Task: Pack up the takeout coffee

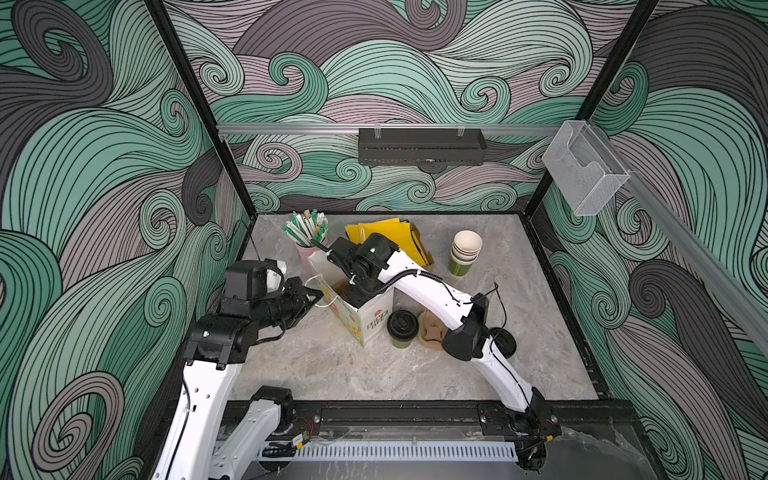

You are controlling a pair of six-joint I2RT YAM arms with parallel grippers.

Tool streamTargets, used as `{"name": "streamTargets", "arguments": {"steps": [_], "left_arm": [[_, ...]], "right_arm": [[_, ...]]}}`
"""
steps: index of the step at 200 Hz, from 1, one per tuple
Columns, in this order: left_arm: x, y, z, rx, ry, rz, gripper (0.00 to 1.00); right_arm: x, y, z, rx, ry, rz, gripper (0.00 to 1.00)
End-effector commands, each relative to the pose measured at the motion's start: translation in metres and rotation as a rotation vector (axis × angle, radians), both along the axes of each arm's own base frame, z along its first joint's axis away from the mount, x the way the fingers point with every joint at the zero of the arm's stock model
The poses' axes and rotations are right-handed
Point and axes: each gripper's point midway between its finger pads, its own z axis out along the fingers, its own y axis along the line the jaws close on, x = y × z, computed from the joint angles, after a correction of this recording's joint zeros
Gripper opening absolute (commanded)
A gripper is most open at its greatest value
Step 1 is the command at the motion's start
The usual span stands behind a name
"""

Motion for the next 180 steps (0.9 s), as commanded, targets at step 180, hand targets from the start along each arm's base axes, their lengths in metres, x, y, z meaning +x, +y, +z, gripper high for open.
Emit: {"name": "streamTargets", "arguments": {"steps": [180], "left_arm": [[-0.002, 0.0, 0.0, 0.011, -0.005, -0.009, 0.0]], "right_arm": [[-0.009, -0.004, -0.022, -0.023, 0.133, -0.047, 0.54]]}}
